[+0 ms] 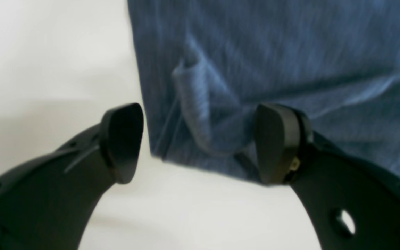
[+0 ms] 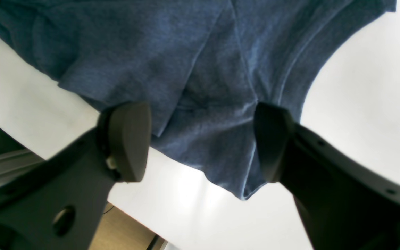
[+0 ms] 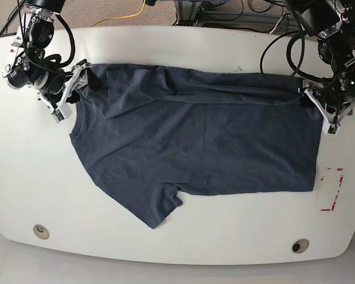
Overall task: Layout the t-shirt on the table in an organized manner, then fold the t-shirt properly
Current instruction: 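Open both grippers and release the shirt shoulder corners, then regrasp the shirt corners with both grippers and pull them apart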
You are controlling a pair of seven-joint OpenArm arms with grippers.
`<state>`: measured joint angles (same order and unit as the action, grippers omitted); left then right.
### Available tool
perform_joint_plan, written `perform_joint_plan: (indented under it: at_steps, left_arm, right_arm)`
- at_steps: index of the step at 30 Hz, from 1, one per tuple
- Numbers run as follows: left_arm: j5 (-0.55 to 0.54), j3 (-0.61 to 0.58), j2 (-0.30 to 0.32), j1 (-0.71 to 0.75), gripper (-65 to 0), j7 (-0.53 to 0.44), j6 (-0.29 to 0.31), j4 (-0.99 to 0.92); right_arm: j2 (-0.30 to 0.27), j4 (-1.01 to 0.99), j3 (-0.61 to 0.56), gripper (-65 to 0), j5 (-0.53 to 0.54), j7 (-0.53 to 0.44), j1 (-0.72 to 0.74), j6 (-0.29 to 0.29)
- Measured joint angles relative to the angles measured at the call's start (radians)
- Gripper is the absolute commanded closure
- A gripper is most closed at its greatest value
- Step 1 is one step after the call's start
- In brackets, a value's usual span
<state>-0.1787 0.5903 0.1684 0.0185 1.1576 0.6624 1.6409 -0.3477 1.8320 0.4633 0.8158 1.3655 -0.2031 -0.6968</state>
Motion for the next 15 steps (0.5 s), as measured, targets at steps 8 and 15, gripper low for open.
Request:
perform_joint_plan:
  at_steps: [8,15]
  left_arm:
    - [0.002,0.0,0.001,-0.002,-0.1,0.001,0.0,-0.002]
    - [0.002,0.002,0.001,-0.002,0.0,0.001,0.0,-0.001]
  right_arm:
    - [0.001,0.0,0.0,-44.5,0.0,0.0,0.0,0.0]
    - [0.001,0.0,0.0,-44.5,0.002,0.0,0.0,0.0]
